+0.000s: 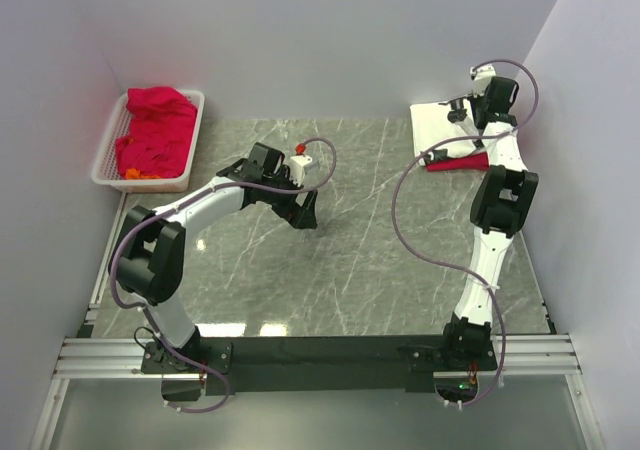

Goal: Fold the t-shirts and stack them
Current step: Neatly place the folded tshirt to the corner

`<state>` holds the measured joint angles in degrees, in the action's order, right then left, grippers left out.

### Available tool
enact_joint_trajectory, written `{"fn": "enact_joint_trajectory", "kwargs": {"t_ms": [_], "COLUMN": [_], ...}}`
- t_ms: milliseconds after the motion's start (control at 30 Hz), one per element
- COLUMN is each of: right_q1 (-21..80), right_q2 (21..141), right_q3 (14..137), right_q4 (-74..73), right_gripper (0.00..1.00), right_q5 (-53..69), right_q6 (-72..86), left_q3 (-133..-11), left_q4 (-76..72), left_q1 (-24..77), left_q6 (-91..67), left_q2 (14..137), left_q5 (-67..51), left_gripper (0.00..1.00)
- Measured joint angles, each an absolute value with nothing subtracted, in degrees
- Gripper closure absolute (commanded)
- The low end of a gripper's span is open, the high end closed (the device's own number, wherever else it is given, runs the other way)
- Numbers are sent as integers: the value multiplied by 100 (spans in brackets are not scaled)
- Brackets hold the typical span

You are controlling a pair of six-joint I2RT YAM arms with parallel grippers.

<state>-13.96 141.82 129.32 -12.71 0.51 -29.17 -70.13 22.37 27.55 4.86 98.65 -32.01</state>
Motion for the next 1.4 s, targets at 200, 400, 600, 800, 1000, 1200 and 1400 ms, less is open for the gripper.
{"fn": "enact_joint_trajectory", "kwargs": {"t_ms": [200, 400, 600, 800, 1000, 1200, 1400], "right_q1": [-1400, -1402, -1411, -1415, -1437, -1573, -1715], "right_q2": [14210, 14486, 14641, 14615, 14304, 13662, 12770], "right_q3": [12932, 12888, 12584, 12243, 11843, 11749, 11695], "right_q4": [-1170, -819, -545, -224, -176, -626, -1041], "right_gripper": [100, 76, 44, 37, 36, 32, 76], "right_q5": [40, -196, -628, -950, -1149, -917, -349], "right_q6": [-3192, -3583, -3944, -4069, -4101, -3706, -3151], "left_q3": [-7054, -7054, -7185, -7234, -7234, -7244, -7330], "left_q4": [2298, 2351, 2477, 2510, 2652, 2821, 2956], "left_q1": [2749, 2707, 2646, 2580, 2488, 2443, 2379], "left_q6": [482, 484, 486, 486, 502, 537, 639], "left_q2": [9937, 9937, 9937, 9907, 9603, 9231, 9196], "left_q5": [-3240, -3280, -3317, -3310, -3218, -3015, -2897], "left_gripper": [1, 0, 1, 1, 1, 1, 1]}}
